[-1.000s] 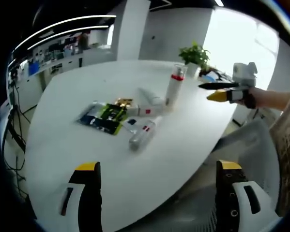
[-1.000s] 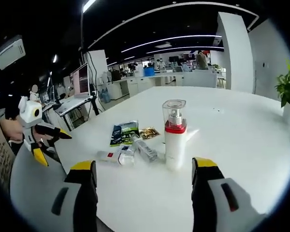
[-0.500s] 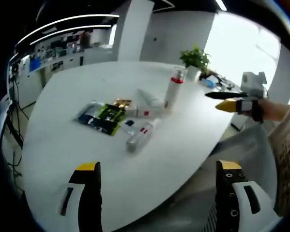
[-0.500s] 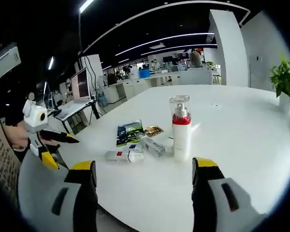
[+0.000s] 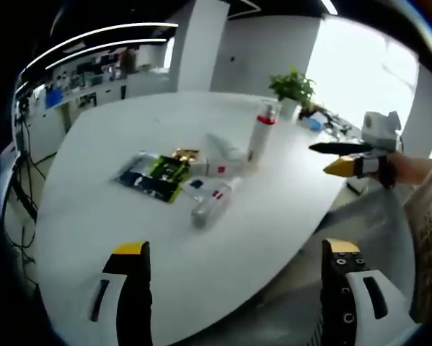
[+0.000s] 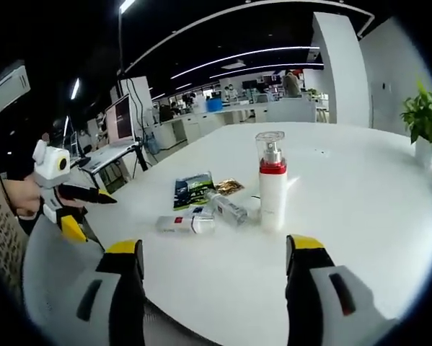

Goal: Arrange the skincare products in the storage area until every visible bottle or jar stands upright without overlapping.

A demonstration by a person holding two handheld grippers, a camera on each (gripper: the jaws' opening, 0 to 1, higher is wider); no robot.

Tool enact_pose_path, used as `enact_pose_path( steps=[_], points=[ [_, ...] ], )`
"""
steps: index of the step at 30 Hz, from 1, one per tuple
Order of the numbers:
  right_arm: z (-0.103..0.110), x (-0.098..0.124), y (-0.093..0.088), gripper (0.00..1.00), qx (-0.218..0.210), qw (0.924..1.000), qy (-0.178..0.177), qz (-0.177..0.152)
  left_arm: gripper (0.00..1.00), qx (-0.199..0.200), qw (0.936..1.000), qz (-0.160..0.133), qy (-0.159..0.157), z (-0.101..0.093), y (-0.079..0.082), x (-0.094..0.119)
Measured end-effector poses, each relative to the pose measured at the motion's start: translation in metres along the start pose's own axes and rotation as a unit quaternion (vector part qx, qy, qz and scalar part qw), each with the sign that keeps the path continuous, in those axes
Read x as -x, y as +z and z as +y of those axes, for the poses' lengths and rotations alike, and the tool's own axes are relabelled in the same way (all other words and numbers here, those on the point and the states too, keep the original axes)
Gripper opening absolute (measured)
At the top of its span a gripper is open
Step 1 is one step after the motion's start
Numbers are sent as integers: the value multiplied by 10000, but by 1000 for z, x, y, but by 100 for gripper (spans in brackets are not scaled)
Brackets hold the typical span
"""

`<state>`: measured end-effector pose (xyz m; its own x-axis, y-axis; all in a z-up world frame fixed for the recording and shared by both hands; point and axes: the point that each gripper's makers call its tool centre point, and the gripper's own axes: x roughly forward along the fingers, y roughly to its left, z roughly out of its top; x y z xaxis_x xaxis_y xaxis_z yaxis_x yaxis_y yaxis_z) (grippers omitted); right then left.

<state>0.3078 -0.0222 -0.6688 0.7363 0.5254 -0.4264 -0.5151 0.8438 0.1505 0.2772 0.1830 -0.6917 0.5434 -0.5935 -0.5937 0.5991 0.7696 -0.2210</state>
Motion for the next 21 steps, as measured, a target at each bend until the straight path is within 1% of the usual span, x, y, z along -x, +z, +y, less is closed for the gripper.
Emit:
enact_pose_path(
  steps=[6, 14, 17, 21],
  points=[
    [-4, 0, -1, 80, -44, 10000, -31, -11, 96, 71, 9999, -76, 53, 2, 2, 2],
    [-3, -1, -2, 78, -12, 10000, -19, 22, 96, 19, 9999, -82, 89, 2, 3, 3],
    [-3, -1, -2, 75, 4, 10000, -7, 45, 96, 39, 9999, -105, 98, 3, 4, 3],
    [-2, -1, -4, 76, 81, 9999, -15, 101, 96, 59, 9998, -140, 110, 4, 5, 4]
  ],
)
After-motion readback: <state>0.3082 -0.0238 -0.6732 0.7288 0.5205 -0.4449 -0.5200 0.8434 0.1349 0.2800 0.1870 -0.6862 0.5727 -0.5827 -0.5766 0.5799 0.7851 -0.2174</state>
